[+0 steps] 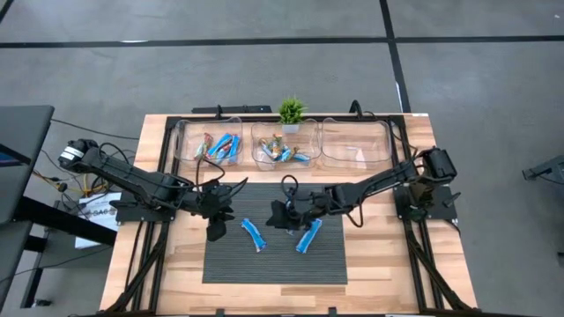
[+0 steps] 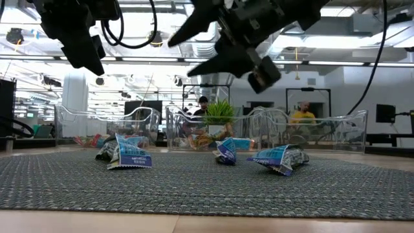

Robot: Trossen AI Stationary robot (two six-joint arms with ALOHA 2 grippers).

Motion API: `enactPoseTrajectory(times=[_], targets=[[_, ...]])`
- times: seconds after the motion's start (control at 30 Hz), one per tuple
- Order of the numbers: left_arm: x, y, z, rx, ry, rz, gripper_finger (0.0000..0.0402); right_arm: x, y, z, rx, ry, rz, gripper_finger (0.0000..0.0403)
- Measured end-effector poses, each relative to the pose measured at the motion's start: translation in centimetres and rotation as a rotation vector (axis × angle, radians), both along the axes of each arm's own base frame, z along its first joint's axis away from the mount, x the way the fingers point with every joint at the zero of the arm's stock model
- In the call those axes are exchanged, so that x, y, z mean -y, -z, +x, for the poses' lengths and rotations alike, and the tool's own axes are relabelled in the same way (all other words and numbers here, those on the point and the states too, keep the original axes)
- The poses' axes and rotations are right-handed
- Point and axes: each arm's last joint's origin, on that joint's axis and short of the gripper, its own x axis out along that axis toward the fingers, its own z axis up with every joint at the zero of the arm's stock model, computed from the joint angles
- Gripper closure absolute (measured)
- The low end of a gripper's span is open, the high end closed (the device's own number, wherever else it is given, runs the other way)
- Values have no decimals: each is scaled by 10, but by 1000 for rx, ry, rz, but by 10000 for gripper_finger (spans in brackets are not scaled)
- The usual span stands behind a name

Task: Pick and place Granola Bars by type
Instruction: Put the purple granola bar into the top right transparent bin

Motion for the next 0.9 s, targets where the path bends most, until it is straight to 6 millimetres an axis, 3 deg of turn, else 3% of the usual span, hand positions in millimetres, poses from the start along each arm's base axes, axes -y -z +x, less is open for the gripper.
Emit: enactPoseTrajectory(times=[0.2, 0.4, 0.6, 0.9], targets=[[0, 0, 0, 1, 11, 9, 304, -10, 0, -15, -360, 55, -17, 197], [0, 0, 0, 1, 17, 13, 304, -19, -13, -38, -660, 244, -114, 213], [0, 0, 0, 2, 39, 32, 304, -38, -19, -47, -700, 350, -71, 223], [0, 0, 0, 3, 60, 49, 304, -51, -2, -44, -697, 418, -101, 219]])
